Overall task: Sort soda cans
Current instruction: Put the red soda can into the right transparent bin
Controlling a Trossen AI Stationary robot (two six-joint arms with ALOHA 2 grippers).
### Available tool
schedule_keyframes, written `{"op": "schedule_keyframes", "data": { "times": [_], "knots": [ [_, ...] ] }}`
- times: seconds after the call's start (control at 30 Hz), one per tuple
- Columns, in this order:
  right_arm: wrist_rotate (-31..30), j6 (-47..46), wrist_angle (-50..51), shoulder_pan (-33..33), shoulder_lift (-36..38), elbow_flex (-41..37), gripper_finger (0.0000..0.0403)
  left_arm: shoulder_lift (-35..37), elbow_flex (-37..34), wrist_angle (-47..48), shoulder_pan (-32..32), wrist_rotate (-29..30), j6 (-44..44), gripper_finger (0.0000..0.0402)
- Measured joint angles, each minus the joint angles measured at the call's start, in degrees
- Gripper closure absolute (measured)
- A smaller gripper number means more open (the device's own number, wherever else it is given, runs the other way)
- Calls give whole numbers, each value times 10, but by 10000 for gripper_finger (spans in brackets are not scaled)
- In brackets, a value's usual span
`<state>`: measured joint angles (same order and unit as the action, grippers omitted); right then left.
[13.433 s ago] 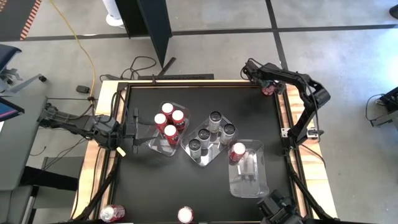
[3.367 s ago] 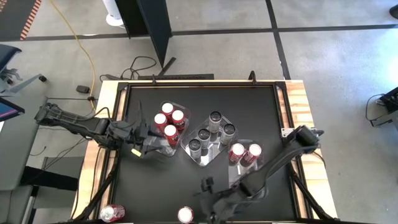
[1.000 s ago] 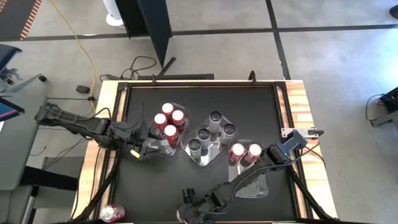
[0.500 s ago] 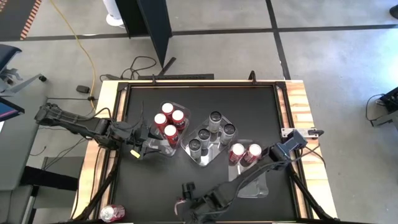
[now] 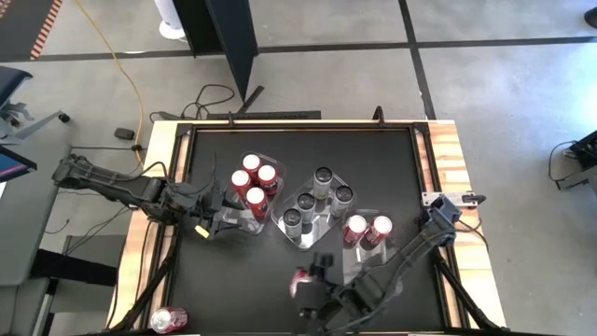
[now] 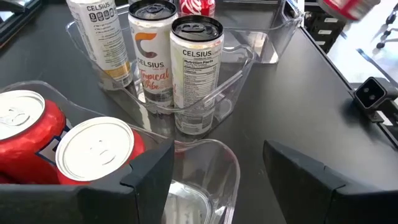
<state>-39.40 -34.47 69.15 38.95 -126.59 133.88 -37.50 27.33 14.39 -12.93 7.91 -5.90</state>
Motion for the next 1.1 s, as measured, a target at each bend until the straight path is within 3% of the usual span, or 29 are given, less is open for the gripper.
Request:
{"op": "schedule_keyframes", "data": {
  "times": [0.3,0.57,1.1],
  "knots": [
    [-12,-270,211,32,15,-1,107,0,0,1,0,0,22,162],
    [-30,-401,207,56,15,-19,107,0,0,3,0,1,31,162],
    [-97,-700,208,80,15,-152,108,0,0,3,0,1,33,162]
  ]
}}
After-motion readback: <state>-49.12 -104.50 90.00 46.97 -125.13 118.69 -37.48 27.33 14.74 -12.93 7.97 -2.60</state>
